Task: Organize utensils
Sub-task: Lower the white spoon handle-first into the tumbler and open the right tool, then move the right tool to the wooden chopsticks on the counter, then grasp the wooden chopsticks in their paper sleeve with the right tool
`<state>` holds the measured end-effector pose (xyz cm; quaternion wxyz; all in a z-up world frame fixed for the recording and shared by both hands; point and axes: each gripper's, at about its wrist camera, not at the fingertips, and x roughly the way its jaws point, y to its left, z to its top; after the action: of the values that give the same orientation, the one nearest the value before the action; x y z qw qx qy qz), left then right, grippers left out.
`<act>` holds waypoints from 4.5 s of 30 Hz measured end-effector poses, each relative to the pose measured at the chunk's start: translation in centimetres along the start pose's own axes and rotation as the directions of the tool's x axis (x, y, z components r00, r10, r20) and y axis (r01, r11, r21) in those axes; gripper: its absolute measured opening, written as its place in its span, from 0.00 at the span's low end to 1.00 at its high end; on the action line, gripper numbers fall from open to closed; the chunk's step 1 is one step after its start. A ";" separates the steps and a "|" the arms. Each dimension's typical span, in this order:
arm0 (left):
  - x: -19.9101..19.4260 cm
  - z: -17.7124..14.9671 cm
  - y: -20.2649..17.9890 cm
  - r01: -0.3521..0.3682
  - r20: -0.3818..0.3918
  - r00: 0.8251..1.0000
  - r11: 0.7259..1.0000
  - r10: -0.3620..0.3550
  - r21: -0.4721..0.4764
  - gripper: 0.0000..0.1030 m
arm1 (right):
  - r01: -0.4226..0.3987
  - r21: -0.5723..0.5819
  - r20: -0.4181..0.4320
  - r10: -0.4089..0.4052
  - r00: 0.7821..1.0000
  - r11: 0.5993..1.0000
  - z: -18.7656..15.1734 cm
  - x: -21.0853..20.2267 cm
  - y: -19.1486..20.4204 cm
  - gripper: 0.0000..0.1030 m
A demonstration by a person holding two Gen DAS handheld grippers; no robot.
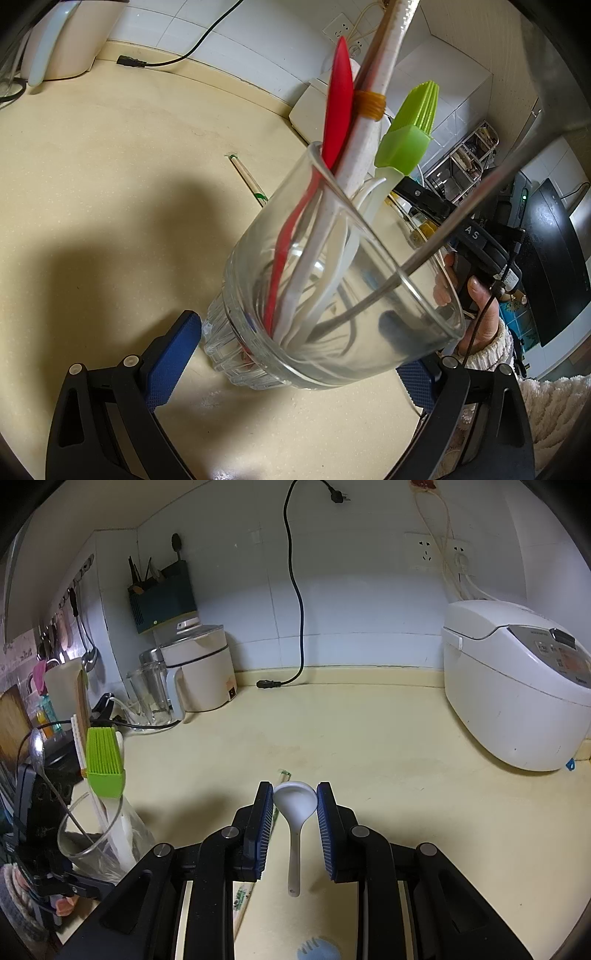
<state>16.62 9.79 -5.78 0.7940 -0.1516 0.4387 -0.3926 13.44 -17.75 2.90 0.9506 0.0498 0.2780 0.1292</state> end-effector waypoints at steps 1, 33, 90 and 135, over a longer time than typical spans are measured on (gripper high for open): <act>0.0 0.0 0.0 0.000 0.000 1.000 1.000 0.000 0.000 0.96 | -0.003 0.004 0.003 0.003 1.000 1.000 0.1 -0.1 -0.1 0.23; 0.0 0.0 0.0 0.000 0.000 1.000 1.000 0.000 0.000 0.96 | -0.366 -0.062 0.154 0.371 0.916 0.929 4.5 -5.3 9.9 0.23; 0.0 0.0 -0.1 0.000 0.000 1.000 1.000 0.000 -0.001 0.96 | -0.038 0.253 -0.131 0.074 0.989 0.967 -3.9 -1.8 -5.5 0.31; 0.0 0.0 0.0 0.000 0.000 1.000 1.000 0.000 -0.001 0.96 | -0.074 -0.259 -0.408 -0.039 0.912 0.963 -9.6 0.0 8.7 0.12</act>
<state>16.60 9.79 -5.73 0.7938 -0.1520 0.4391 -0.3924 6.35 -9.20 -3.70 0.8678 -0.1051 0.4504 0.1819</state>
